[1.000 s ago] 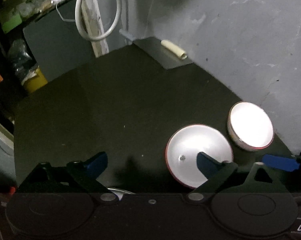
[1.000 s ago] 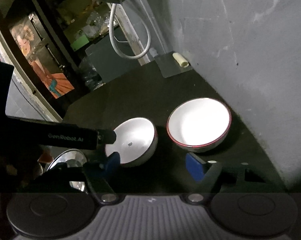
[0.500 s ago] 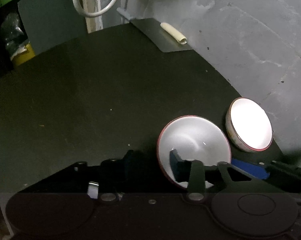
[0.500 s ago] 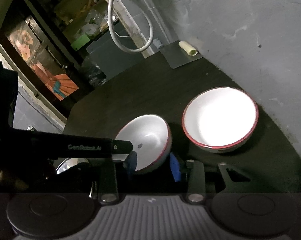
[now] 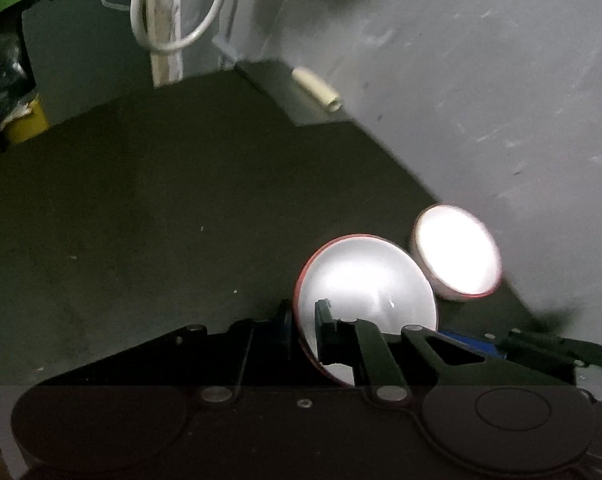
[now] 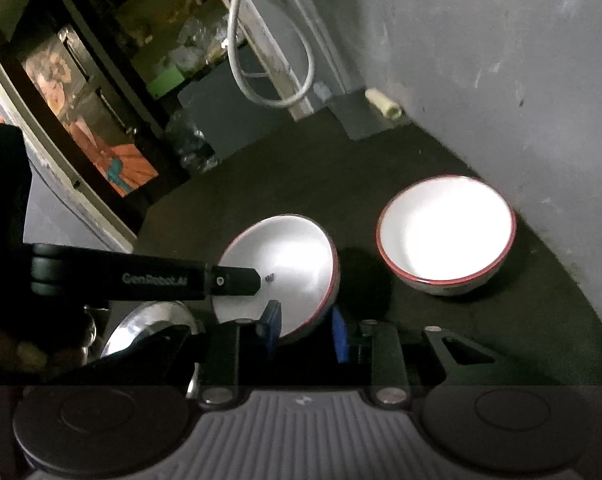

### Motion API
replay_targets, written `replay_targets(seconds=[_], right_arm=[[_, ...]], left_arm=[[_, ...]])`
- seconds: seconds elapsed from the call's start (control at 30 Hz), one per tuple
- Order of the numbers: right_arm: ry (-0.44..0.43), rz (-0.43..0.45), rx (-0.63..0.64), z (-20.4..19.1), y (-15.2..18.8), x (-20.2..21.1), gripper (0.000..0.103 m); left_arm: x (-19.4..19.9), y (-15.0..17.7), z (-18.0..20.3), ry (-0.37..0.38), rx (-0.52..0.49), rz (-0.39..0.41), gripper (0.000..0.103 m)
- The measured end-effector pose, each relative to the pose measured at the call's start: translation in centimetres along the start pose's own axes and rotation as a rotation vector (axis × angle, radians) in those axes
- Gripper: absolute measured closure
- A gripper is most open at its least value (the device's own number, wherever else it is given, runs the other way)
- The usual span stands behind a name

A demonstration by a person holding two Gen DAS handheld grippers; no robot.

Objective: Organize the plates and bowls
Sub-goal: 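Lift the white bowl and lower it into the steel bowl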

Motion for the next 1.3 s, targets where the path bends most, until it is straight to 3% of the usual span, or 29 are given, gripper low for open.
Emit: replay_targets(seconds=[0.33, 0.63, 0.97, 1.3], right_arm=[[0.01, 0.093, 0.022, -6.0, 0.6, 6.9, 0.073], [-0.029, 0.077, 0.055, -11.2, 2.9, 10.2, 0.073], [-0.076, -0.014, 0.138, -15.3, 6.2, 11.9, 0.073], [-0.084, -0.109, 0.184, -16.7, 8.4, 12.4, 0.073]], left_arm=[[8.7, 3.0, -1.7, 0.103, 0.006, 0.099, 0.092], [14.4, 7.7, -4.6, 0.148, 0.038, 0.129, 0.092], [16.3, 12.9, -8.0, 0.164, 0.107, 0.083, 0.092], [16.3, 16.4, -9.3, 0.173, 0.117, 0.015, 0.092]])
Point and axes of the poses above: each gripper's, at about its wrist camera, not at the fingertips, and x roughly against the way its jaws point, z to its right, y to its underside, the point moved 2 cm from there along -x, roughly the way its jaws point, and after that the axes turned 14 degrees about x, right-handed, at the moved point
